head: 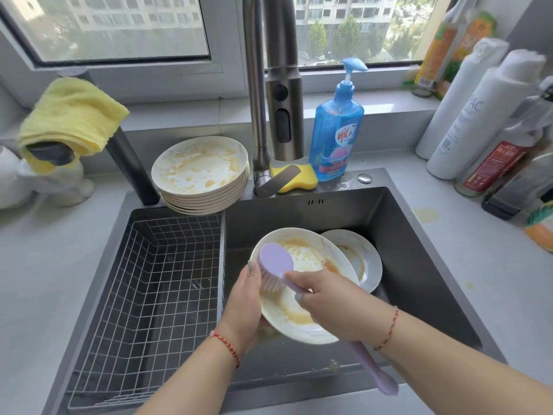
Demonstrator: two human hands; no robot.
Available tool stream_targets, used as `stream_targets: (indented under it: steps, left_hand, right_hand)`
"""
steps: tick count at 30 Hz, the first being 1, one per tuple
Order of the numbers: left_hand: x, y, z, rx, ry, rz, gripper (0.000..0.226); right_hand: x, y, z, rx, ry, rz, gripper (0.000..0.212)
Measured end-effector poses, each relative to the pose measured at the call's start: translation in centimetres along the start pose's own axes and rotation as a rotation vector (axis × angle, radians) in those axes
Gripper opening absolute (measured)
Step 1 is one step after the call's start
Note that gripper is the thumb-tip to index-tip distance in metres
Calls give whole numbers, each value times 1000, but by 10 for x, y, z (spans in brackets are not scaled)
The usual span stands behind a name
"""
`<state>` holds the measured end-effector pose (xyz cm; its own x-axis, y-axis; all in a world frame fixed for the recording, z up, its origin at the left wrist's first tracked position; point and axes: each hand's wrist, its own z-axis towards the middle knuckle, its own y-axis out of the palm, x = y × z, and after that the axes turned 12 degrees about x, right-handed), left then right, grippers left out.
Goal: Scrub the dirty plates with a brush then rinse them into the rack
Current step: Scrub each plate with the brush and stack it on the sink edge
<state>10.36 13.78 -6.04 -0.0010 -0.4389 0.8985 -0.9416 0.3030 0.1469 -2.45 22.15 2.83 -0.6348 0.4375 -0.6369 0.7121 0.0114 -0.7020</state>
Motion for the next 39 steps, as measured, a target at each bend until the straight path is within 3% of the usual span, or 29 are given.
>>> stream_targets:
  steps: [3,5,7,10,12,16,19,23,27,30,34,39]
  left_hand:
    - [2,0,-1,-30,0,39,49]
    - [2,-1,-1,-10,10,49,46]
    - [2,-3,0,51,38,38,41]
    - [4,-6,2,143,114,74,30]
    - [6,-6,0,174,181,124,28]
    - [10,-1,-5,161,314,218,30]
    - [12,-1,-6,163,350,226,32]
    - [19,1,-9,129,346,194,29]
    - [19,6,-11,74,298,163,37]
    - [22,6,-9,104,295,144,31]
    - [25,4,-8,118,327,171,29]
    - [21,6,-10,80,301,161,33]
  right_hand:
    - [9,-9,16,120,16,-140,42]
    - [17,-19,21,163,-1,-378,44]
    - [26,-29,17,86,-35,-678,45]
    - [31,-35,4,-172,-65,-952,44]
    - [29,-33,-6,-322,-70,-955,39]
    - [15,-35,-24,-444,-101,-627,35]
    - [10,-48,-25,-449,-86,-615,42]
    - [9,-43,-15,-395,-17,-995,44]
    - [12,-45,-12,-142,-91,-1290,60]
    - [13,-45,-14,-148,-133,-1298,59]
    - [7,-46,-23,-430,-113,-965,41]
    - [-7,-47,-26,-329,-94,-425,42]
